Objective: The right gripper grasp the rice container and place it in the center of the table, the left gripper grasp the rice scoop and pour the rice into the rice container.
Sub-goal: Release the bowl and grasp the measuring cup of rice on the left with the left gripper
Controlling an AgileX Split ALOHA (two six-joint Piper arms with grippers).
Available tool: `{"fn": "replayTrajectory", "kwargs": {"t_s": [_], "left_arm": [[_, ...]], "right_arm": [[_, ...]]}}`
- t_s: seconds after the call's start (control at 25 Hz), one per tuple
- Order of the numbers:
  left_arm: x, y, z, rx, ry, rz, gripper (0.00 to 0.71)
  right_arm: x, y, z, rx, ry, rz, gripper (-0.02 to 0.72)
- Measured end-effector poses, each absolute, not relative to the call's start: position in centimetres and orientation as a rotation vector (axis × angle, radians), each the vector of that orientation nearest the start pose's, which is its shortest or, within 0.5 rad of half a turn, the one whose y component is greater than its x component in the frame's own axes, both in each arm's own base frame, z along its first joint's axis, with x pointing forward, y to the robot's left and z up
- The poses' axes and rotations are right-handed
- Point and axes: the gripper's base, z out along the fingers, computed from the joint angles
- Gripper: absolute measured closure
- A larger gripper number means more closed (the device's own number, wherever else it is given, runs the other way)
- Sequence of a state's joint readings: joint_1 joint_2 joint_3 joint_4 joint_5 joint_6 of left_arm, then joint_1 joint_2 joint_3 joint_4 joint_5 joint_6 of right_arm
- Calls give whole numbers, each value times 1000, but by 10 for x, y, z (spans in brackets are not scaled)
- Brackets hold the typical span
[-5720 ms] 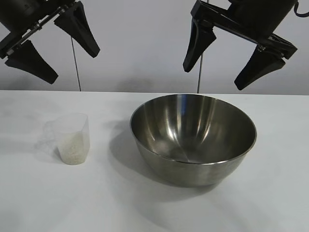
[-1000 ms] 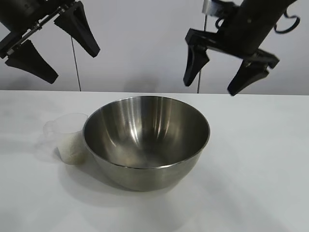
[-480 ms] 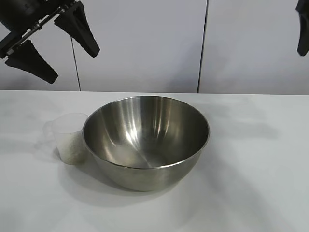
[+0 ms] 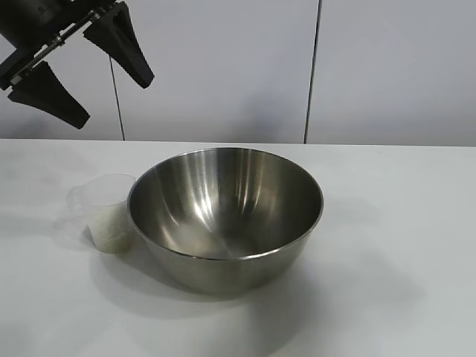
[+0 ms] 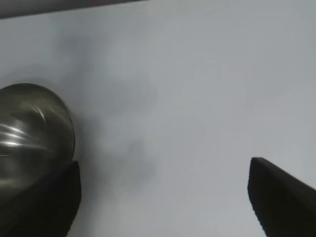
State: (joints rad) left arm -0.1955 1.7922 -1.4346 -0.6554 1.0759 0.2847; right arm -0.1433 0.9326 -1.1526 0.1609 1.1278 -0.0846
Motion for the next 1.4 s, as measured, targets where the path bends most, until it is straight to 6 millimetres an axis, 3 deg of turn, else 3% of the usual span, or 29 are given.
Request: {"fn": "replayTrajectory", "kwargs": {"t_s": [0.12, 0.24, 0.44, 0.6, 0.76, 1.04, 1.4], "left_arm": [[355, -120, 272, 313, 2755, -858, 16], [355, -120, 272, 313, 2755, -858, 16], [355, -120, 272, 313, 2755, -858, 16], [355, -120, 272, 313, 2755, -858, 16], [356, -120, 272, 311, 2752, -857, 16], [357, -120, 272, 304, 2742, -852, 16], [357, -120, 272, 302, 2740, -851, 16]], "right_arm": [[105, -3, 384, 95, 2285, 85, 76], [68, 2, 352, 110, 2229, 72, 76], [21, 8, 302, 77, 2170, 88, 76], [-10, 7, 290, 71, 2052, 40, 76], [-18, 2, 286, 76, 2046, -32, 77], [-6, 1, 266, 79, 2099, -33, 83], [-5, 1, 266, 79, 2088, -32, 114]]}}
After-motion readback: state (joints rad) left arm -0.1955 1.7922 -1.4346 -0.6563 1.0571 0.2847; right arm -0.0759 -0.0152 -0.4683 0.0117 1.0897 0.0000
